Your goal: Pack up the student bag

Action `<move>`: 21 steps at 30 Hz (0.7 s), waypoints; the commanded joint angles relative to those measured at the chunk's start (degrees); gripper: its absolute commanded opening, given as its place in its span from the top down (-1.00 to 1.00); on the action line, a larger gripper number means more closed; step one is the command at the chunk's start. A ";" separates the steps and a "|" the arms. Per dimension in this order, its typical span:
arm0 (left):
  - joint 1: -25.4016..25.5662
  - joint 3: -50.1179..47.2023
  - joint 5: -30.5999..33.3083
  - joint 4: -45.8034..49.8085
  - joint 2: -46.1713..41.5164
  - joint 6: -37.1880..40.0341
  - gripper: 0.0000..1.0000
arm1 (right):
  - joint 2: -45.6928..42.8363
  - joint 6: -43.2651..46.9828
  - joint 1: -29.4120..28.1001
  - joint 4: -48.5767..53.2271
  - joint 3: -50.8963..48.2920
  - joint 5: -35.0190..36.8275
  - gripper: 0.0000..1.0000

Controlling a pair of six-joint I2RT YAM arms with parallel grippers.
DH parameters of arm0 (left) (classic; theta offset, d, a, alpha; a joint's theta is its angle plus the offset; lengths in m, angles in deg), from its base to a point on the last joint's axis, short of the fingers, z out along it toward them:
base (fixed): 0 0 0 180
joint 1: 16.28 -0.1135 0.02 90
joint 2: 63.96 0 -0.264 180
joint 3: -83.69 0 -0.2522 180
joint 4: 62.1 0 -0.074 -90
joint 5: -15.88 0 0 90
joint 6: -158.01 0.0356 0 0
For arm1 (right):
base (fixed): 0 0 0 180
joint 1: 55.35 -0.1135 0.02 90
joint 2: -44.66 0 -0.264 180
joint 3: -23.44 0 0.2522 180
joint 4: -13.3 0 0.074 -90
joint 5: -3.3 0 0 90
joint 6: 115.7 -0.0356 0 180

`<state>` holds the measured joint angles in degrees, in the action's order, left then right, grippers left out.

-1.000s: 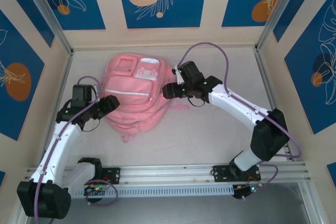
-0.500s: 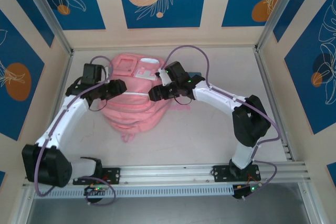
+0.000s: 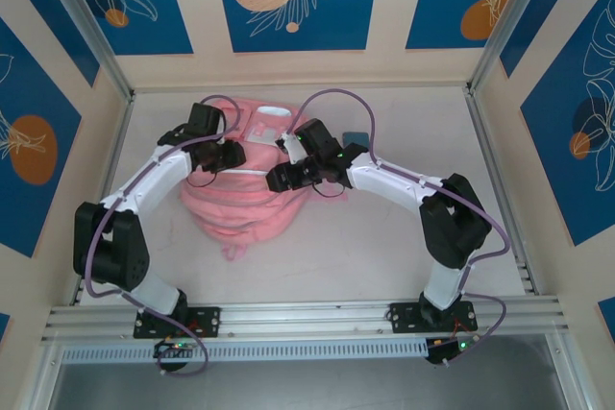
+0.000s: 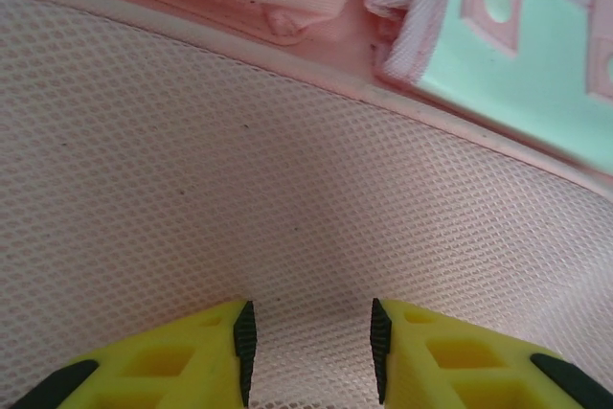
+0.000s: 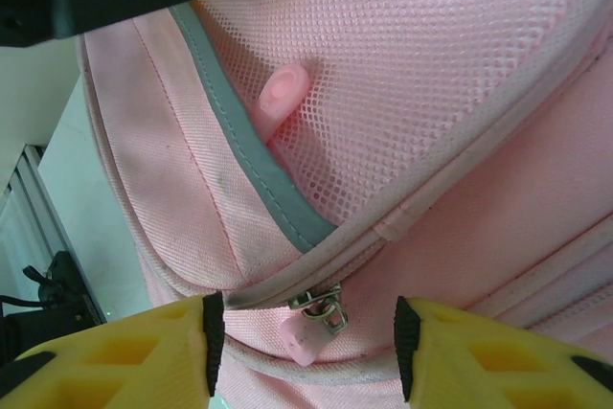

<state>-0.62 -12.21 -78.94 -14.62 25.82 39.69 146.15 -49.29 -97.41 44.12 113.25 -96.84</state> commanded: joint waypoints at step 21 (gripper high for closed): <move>0.28 -0.69 3.82 1.53 1.89 -0.49 0.27 | 2.16 1.24 -2.04 -2.34 -1.68 -7.06 0.17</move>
<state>-0.62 -13.41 -75.94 -14.86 26.45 39.47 148.51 -50.39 -98.15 41.65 112.79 -101.95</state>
